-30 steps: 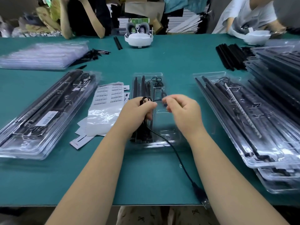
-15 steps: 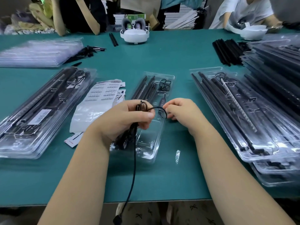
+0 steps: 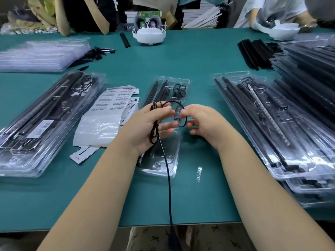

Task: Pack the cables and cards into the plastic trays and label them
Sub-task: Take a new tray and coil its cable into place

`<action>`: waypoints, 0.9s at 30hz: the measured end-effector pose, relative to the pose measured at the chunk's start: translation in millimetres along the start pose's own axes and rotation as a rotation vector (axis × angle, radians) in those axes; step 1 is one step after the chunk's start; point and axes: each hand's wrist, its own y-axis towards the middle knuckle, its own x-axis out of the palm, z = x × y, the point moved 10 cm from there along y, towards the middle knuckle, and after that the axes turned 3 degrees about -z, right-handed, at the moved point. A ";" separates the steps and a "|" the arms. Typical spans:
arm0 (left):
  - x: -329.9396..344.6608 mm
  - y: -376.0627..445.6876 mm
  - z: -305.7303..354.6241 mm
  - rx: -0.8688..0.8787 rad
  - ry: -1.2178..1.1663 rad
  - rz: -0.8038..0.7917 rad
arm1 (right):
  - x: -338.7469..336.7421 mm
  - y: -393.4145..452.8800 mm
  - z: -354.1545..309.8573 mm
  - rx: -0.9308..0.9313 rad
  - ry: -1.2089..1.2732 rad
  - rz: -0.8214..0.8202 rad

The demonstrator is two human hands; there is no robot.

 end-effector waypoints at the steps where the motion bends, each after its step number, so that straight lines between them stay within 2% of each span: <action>1: 0.2 0.6 -1.5 -0.015 0.027 -0.002 | -5.0 1.1 4.1 0.032 0.075 0.046; 4: 5.5 0.9 -3.4 -0.029 0.075 -0.048 | -17.4 0.9 12.2 0.069 0.287 0.166; 10: 12.4 -0.6 -4.2 -0.009 0.177 -0.076 | -30.4 -3.2 0.0 -0.110 0.232 0.312; 15: 5.6 1.3 -1.4 0.045 0.171 -0.007 | -23.2 -3.7 -4.8 -0.121 0.328 0.199; 18: 4.2 3.2 0.7 0.090 0.169 0.032 | -15.9 -2.0 -7.0 -0.138 0.283 0.153; 22: 4.0 6.0 -4.0 -0.021 0.154 0.068 | -9.0 -0.9 -6.3 -0.135 0.269 0.071; 24: 4.0 8.3 -1.5 -0.062 0.258 0.099 | -7.4 -1.3 -7.5 -0.156 0.289 0.039; 27: 11.8 14.4 10.1 -0.070 0.557 0.120 | -8.3 -1.3 -8.4 -0.171 0.326 0.034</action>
